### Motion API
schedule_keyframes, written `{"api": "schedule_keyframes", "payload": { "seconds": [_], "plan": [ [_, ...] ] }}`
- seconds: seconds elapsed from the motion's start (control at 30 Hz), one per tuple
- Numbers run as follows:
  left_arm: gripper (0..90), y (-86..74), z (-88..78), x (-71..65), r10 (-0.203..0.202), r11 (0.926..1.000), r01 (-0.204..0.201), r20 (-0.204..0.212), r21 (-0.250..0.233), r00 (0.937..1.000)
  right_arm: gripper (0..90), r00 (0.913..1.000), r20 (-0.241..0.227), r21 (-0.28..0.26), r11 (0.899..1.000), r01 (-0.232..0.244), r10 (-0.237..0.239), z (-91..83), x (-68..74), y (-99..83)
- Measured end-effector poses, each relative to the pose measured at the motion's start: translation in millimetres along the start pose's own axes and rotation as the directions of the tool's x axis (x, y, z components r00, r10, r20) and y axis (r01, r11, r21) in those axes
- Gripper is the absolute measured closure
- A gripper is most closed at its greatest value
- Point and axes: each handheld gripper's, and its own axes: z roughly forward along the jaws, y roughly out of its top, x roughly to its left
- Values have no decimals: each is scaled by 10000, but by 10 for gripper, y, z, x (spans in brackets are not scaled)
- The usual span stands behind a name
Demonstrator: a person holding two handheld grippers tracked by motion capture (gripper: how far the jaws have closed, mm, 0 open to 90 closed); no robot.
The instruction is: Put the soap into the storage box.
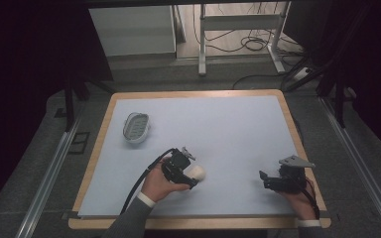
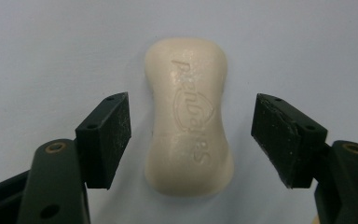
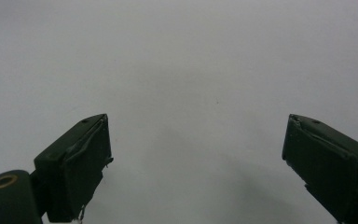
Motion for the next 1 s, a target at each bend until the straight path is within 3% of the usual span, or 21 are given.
{"api": "schedule_keyframes", "payload": {
  "seconds": [0.13, 0.57, 0.8, 1.0],
  "plan": [
    [313, 49, 101, -26, 166, 9991, -161, -128, 398, 9998, 77, 10000, -4, 27, 10000, 3, -3, 3, 2, -1],
    [384, 69, 211, -11, 163, 9956, -120, -455, 932, 9988, 77, 10000, 83, 72, 10000, -31, 30, 1, -11, -8],
    [480, 73, 242, -30, 260, 9945, -211, -471, 1023, 9986, 77, 9999, 96, 94, 9999, -59, 58, 3, -11, -9],
    [495, 77, 253, -46, 307, 9935, -247, -523, 1113, 9982, 76, 9998, 137, 159, 9998, -109, 107, 9, -17, -12]
  ]
}}
